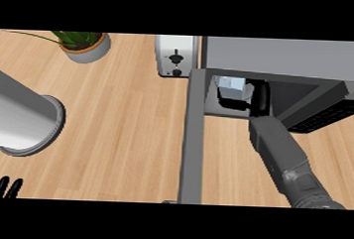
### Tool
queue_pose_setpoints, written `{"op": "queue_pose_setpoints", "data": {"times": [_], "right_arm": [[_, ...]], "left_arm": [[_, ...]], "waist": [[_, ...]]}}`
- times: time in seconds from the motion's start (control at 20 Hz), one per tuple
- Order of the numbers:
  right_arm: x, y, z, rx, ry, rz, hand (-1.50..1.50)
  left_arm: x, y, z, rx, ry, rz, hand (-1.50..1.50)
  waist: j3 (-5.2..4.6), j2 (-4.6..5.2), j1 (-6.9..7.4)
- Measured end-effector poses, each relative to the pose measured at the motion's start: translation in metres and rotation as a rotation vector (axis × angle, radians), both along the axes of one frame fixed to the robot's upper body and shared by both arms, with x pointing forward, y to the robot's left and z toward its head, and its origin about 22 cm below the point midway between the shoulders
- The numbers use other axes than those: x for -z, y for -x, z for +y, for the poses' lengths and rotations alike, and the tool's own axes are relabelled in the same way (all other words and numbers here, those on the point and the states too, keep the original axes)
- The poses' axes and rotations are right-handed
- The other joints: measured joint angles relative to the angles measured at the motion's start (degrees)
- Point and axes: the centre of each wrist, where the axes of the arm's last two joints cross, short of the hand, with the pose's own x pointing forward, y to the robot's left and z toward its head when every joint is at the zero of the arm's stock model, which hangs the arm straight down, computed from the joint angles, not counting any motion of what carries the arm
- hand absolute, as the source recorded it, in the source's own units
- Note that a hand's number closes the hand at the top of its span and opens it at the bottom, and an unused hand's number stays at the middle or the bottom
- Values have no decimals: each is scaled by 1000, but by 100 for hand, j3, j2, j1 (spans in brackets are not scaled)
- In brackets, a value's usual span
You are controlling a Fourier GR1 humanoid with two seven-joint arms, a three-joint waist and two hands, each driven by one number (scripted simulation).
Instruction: Pick up the milk, place it into the microwave and close the microwave
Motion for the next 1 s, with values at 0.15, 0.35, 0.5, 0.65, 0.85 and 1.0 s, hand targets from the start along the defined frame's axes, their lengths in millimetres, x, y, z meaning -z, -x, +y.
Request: {"op": "queue_pose_setpoints", "data": {"times": [0.15,0.35,0.5,0.65,0.85,1.0], "right_arm": [[-8,-7,-14,15,56,-6,150],[-11,-10,-22,37,147,-36,150],[-18,-15,-27,56,186,-60,150],[-26,-20,-30,75,186,-83,150],[-34,-25,-31,104,152,-124,150],[-38,-28,-34,139,191,-148,150]], "left_arm": [[2,-3,-1,11,1,0,-150],[1,-6,3,22,-2,-4,-150],[1,-8,3,30,-3,-9,-150],[4,-10,1,34,4,-8,-150],[6,-9,4,36,3,-6,-150],[5,-11,6,38,-2,-4,-150]], "waist": [[2,34,62],[6,70,134],[9,94,189],[13,114,218],[27,151,251],[27,173,280]]}}
